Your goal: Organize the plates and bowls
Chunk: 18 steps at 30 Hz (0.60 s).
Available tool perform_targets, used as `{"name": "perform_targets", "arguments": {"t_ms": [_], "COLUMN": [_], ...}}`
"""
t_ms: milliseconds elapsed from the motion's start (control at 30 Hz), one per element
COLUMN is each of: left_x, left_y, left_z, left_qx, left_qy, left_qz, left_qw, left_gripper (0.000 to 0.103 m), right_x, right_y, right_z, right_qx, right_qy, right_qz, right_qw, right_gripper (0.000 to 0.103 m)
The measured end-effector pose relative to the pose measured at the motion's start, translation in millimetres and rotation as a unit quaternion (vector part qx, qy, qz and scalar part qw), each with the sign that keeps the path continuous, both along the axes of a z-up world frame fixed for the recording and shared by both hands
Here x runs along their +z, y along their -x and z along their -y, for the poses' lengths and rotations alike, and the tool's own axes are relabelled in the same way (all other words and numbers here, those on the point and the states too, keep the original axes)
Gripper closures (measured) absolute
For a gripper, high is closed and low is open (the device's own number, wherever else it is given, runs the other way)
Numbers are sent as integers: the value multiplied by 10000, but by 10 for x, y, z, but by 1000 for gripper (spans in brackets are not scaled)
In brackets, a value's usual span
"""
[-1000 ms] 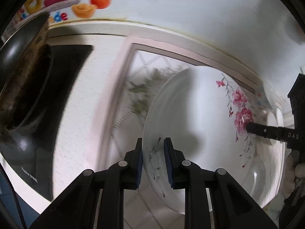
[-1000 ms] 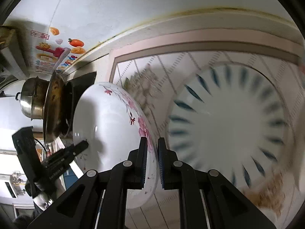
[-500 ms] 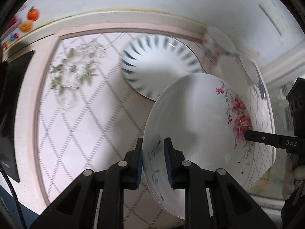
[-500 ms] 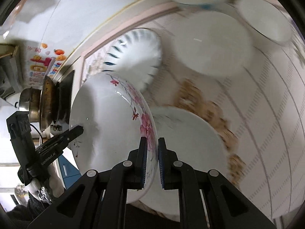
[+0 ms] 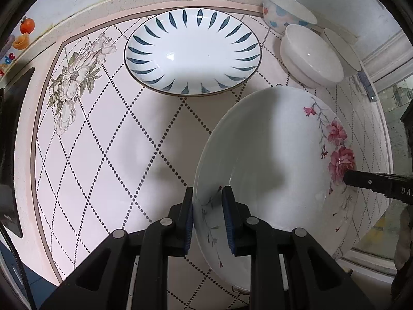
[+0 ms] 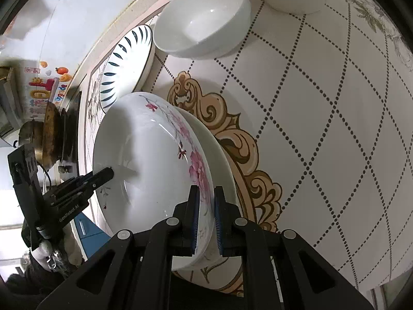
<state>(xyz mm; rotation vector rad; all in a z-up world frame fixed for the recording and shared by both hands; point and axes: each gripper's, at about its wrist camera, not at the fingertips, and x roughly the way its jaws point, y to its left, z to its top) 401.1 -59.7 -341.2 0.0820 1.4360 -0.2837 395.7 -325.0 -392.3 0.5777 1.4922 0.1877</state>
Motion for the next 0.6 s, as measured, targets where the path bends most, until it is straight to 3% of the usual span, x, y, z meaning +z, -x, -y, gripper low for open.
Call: {"name": "perform_targets", "arguments": {"t_ms": [167, 600], "left_x": [-61, -116], "left_y": [24, 87], "left_z": [23, 120], "left_qx": [-38, -69], "left_qy": [-250, -420], "left_qz": [8, 23], "left_qw": [9997, 9991], "left_gripper": [84, 84], "right_x": [-43, -120], "right_y": [-71, -39], "right_z": [-116, -181], "right_qx": [148, 327], "right_qy": [23, 31], "right_qz": [-1, -124], "right_qw": [9999, 9994], "right_gripper": [90, 88]}}
